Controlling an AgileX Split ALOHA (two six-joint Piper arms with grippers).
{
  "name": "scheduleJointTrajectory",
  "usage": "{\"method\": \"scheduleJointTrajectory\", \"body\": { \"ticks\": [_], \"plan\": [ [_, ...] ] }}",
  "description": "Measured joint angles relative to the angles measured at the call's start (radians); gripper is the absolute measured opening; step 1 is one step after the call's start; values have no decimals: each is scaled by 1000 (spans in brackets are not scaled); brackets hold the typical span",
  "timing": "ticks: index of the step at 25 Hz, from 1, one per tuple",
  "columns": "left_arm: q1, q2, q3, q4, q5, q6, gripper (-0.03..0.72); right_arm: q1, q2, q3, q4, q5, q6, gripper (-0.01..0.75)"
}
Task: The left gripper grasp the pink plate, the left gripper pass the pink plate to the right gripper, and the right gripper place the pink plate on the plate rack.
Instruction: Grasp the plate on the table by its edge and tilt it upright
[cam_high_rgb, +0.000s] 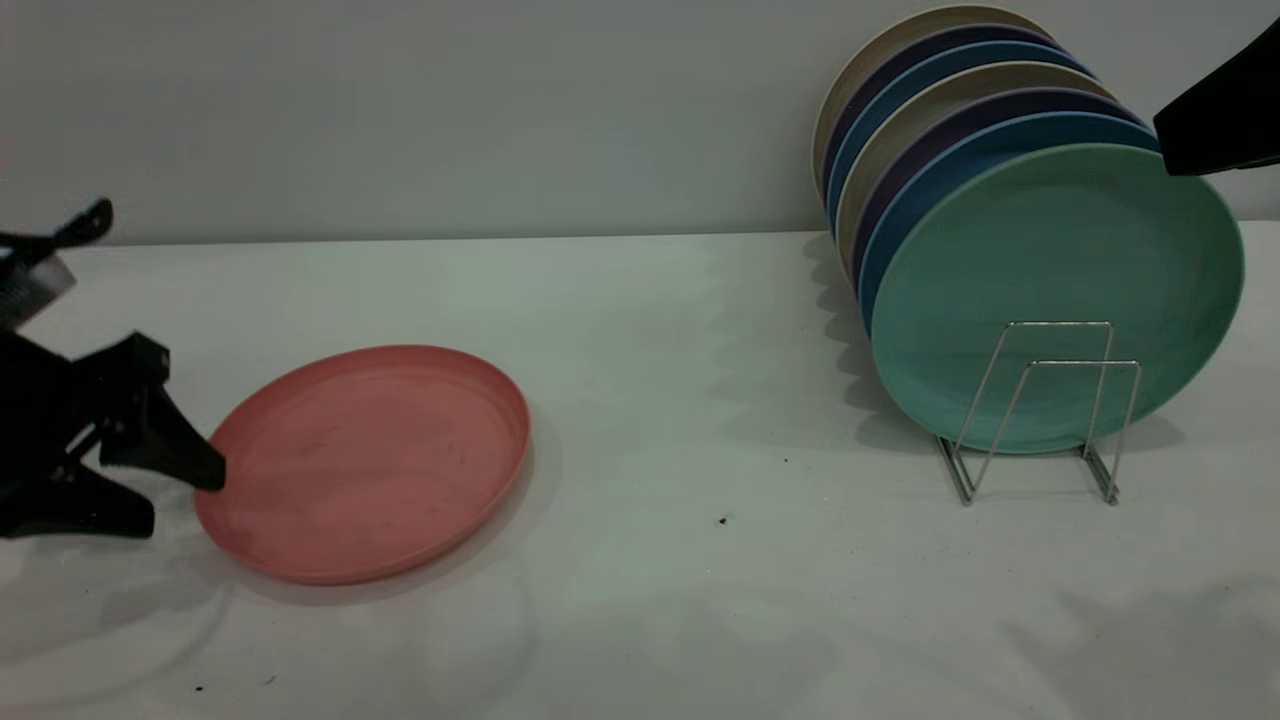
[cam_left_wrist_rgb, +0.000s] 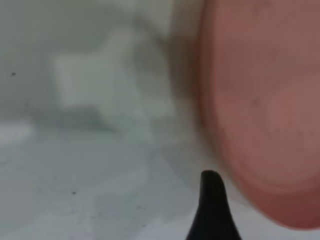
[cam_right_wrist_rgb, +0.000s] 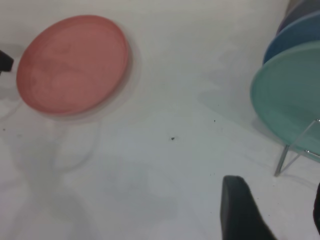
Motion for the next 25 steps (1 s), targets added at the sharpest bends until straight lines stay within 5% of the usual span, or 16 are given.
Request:
{"method": "scheduleJointTrajectory", "body": {
  "ticks": [14, 25],
  "plan": [
    [0, 127, -8, -412, 47, 310, 485, 0, 0, 0, 4, -23, 0, 377],
    [-2, 196, -13, -455, 122, 377, 412, 0, 0, 0, 4, -24, 0, 377]
  ]
}}
